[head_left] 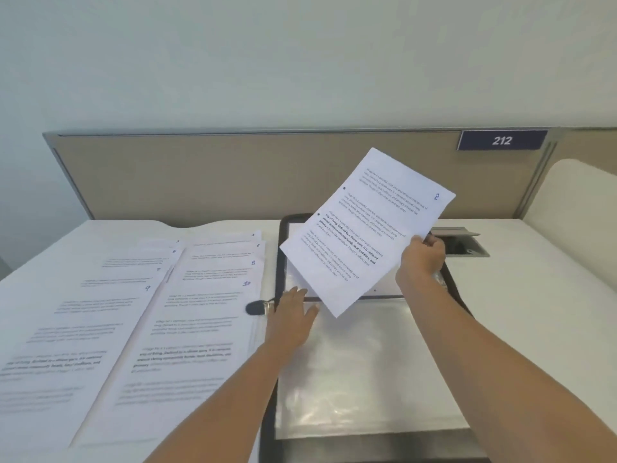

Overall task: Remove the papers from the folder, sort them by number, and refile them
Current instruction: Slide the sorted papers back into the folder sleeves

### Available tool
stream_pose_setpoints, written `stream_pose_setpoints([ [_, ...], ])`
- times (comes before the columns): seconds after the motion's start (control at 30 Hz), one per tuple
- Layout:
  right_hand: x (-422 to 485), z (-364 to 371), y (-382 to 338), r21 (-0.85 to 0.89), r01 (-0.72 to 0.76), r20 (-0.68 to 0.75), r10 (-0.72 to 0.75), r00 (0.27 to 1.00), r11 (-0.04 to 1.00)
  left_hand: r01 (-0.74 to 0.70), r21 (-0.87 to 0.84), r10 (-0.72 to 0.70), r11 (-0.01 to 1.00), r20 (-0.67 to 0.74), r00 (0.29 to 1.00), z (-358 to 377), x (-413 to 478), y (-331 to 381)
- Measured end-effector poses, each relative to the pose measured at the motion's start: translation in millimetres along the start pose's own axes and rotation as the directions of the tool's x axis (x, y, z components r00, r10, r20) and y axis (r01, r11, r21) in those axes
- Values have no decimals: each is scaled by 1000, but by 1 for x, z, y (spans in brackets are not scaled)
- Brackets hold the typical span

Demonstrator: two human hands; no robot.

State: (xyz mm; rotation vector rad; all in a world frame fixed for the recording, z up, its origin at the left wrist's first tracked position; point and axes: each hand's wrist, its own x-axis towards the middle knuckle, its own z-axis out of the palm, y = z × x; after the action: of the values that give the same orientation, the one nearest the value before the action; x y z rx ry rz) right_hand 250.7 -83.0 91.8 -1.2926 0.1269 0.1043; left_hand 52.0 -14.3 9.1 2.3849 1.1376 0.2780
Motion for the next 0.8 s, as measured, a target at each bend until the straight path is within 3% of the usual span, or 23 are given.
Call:
stream_pose_setpoints([
  [0.17, 16, -56, 11, -62, -155, -2, 155, 988, 986, 24, -74, -28, 997, -53, 998, 26, -27, 34],
  [0.37, 38, -123, 13, -197, -151, 44, 163, 986, 969, 85, 25, -83, 996, -68, 994, 56, -53, 63],
  [0.53, 60, -169, 6, -363, 3, 156, 57, 986, 932, 118, 55, -113, 991, -91, 989, 72, -64, 83],
  [0.67, 79, -187, 9, -564, 247, 244, -126, 961, 788, 143, 150, -136, 978, -58, 989, 83, -74, 86],
  [0.73, 81, -190, 12, -606, 421, 319, -279, 906, 675, 139, 222, -131, 965, -50, 990, 87, -78, 84],
  [0.8, 77, -188, 14, -567, 589, 468, -363, 806, 576, 140, 260, -132, 955, -48, 990, 88, -80, 82],
])
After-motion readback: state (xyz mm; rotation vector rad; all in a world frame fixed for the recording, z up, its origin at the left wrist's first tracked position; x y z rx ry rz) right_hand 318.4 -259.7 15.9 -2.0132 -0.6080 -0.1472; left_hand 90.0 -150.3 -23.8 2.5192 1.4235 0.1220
